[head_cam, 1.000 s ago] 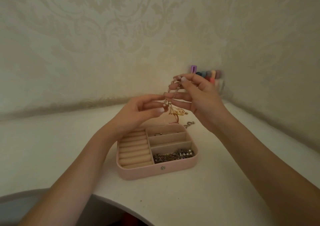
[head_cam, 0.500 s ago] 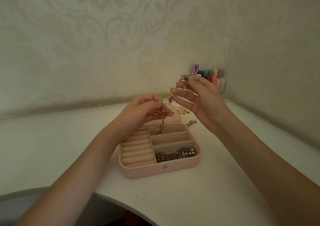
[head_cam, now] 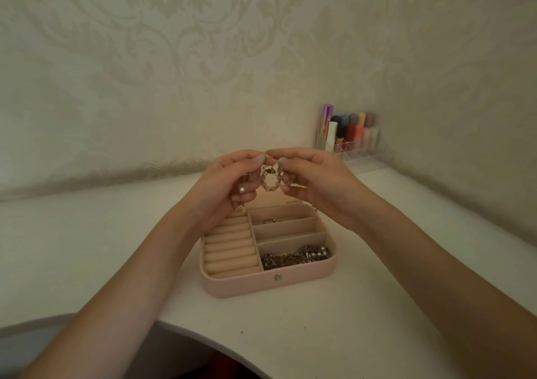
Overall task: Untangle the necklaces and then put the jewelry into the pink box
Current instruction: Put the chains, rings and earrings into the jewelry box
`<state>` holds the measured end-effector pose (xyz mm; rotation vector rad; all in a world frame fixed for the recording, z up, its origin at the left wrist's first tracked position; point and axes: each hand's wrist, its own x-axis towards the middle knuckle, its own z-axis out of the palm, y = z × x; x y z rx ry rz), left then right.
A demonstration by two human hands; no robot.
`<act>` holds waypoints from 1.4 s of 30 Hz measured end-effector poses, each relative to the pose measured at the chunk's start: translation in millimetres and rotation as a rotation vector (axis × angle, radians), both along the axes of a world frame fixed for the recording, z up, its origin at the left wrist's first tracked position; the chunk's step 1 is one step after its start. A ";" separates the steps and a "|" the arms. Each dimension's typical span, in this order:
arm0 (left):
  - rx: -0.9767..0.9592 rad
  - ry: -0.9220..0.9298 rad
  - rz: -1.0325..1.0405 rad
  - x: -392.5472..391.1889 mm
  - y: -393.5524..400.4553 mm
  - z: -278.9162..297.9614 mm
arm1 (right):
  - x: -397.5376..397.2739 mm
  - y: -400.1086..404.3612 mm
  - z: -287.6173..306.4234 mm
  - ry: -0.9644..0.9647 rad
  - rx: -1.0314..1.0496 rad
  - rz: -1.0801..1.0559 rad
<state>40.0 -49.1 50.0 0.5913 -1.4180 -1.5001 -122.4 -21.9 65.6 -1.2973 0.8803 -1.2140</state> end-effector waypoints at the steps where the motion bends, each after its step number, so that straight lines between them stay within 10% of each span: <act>1: -0.012 -0.031 0.010 0.6 0.5 0.2 | 0.7 0.5 -0.4 0.022 0.005 0.017; 9: -0.089 -0.181 0.144 -1.2 1.1 -3.3 | -3.2 0.4 -3.2 0.416 -0.129 -0.158; 42: 0.001 -0.103 0.015 3.8 0.3 -0.6 | -4.7 2.9 -4.8 0.522 -0.310 -0.108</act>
